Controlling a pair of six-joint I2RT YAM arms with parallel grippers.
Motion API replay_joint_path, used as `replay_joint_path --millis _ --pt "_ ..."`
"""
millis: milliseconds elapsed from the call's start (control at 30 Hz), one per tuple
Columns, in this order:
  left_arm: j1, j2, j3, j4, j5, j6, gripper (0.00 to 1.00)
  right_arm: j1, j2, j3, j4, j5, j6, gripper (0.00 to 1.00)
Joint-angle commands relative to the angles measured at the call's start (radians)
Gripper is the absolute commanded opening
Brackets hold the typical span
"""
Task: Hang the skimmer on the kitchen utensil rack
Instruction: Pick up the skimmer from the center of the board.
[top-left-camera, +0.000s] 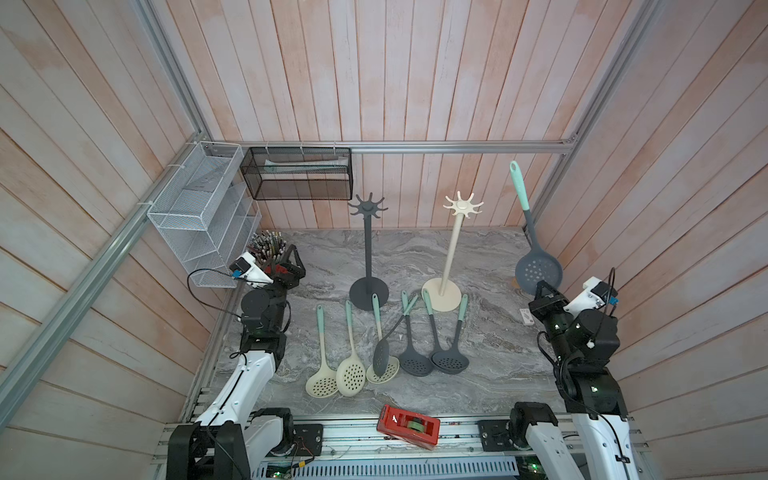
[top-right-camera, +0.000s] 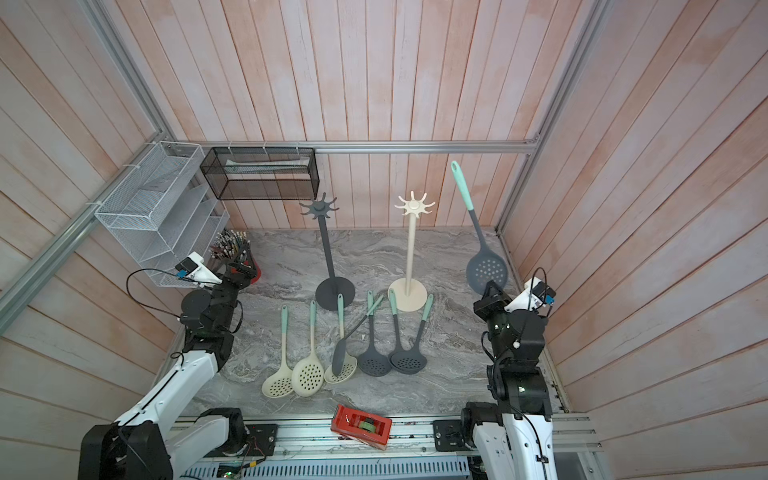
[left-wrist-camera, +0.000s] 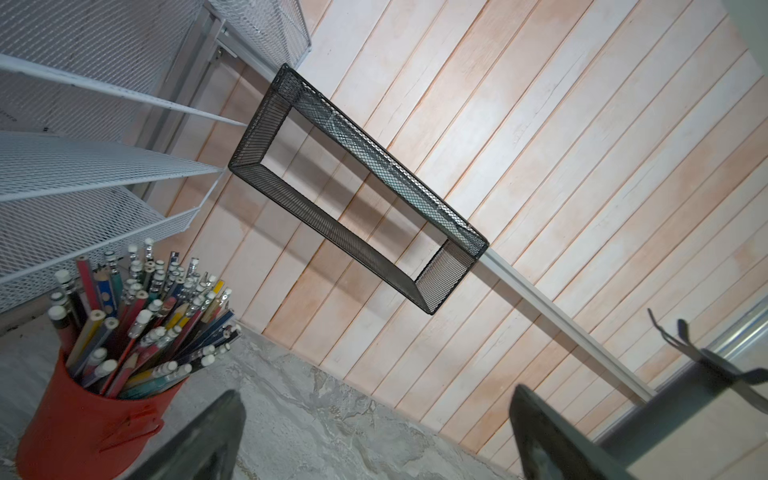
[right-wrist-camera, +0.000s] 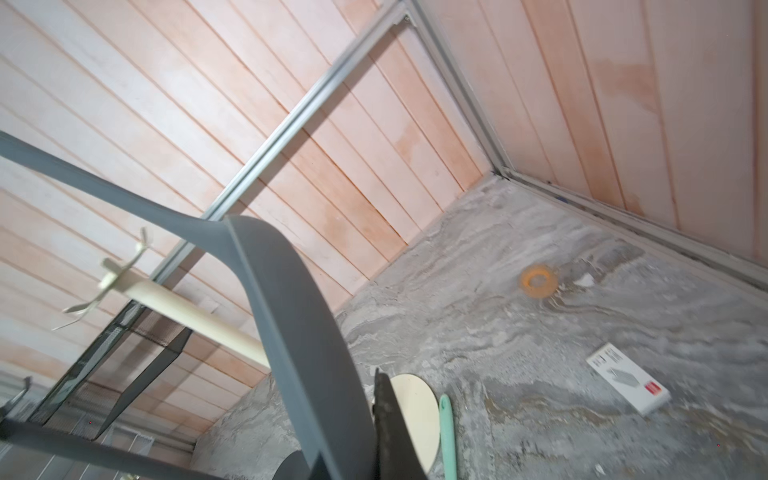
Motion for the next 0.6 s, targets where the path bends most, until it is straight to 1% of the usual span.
replay_joint_path --millis 0,133,233,333,367,400,467,567 --pt "-0.005 0.007 0.064 0.016 0.095 -0.027 1.00 0.008 0.001 0.040 0.165 -0.137 -0.096 0.00" --pt "-0.041 0.007 0.116 0.023 0.192 -0.003 1.00 0.044 0.016 0.037 0.221 -0.256 -0.100 0.00" --pt "-0.092 -0.004 0.155 0.017 0.274 0.047 1.00 0.132 0.031 0.034 0.244 -0.268 -0.124 0.00" --pt "-0.134 -0.010 0.186 0.025 0.381 0.076 1.00 0.270 0.056 0.039 0.255 -0.222 -0.171 0.00" --pt "-0.145 -0.010 0.194 0.030 0.418 0.082 0.98 0.341 0.071 0.043 0.256 -0.180 -0.196 0.00" --pt "-0.156 -0.011 0.204 0.030 0.444 0.087 0.97 0.389 0.083 0.047 0.263 -0.146 -0.214 0.00" --pt "-0.177 -0.015 0.224 -0.004 0.456 0.096 0.93 0.512 0.122 0.060 0.269 -0.070 -0.255 0.00" --pt "-0.206 -0.019 0.256 -0.074 0.447 0.128 0.93 0.627 0.185 0.072 0.295 -0.007 -0.295 0.00"
